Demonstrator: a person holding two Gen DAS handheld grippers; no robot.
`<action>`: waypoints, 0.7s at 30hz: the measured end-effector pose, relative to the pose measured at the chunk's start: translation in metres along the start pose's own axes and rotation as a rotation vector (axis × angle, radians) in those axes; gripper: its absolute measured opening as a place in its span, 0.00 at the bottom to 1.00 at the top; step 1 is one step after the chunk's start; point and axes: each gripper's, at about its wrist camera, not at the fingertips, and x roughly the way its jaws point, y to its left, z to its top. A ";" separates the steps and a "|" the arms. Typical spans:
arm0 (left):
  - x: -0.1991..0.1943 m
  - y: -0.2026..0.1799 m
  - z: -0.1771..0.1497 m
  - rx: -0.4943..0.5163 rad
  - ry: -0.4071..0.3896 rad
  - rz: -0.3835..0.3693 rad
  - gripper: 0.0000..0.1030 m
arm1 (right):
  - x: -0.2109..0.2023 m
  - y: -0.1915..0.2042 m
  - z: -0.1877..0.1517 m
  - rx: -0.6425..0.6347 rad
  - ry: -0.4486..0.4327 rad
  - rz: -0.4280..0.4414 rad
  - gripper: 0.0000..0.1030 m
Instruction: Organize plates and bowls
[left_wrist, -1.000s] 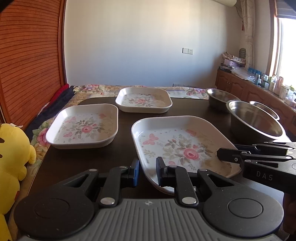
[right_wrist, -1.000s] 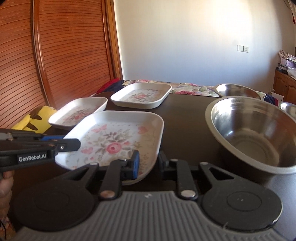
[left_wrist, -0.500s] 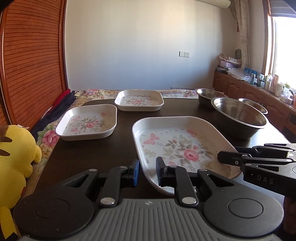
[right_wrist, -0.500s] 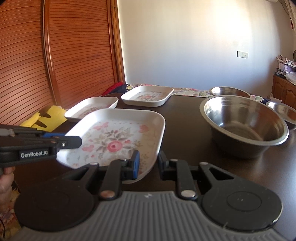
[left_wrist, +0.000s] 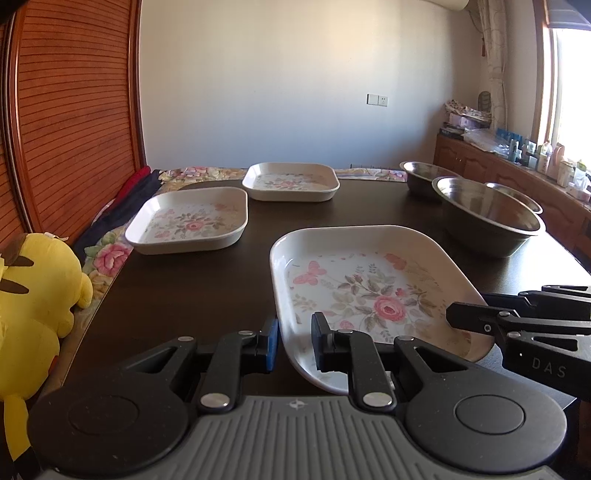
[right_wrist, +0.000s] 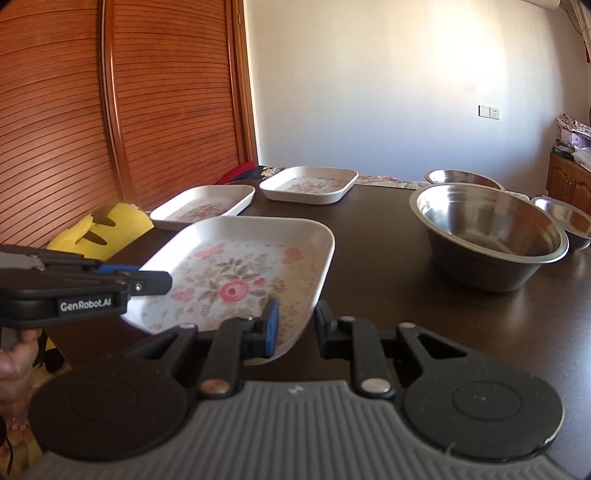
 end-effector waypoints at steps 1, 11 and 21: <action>0.002 0.000 0.000 0.000 0.002 0.000 0.20 | 0.001 0.001 -0.001 -0.001 0.003 0.001 0.22; 0.009 0.001 -0.007 -0.002 0.024 0.002 0.20 | 0.006 0.003 -0.009 0.012 0.032 0.000 0.22; 0.013 0.005 -0.009 -0.012 0.027 0.000 0.20 | 0.009 0.002 -0.015 0.022 0.049 0.001 0.22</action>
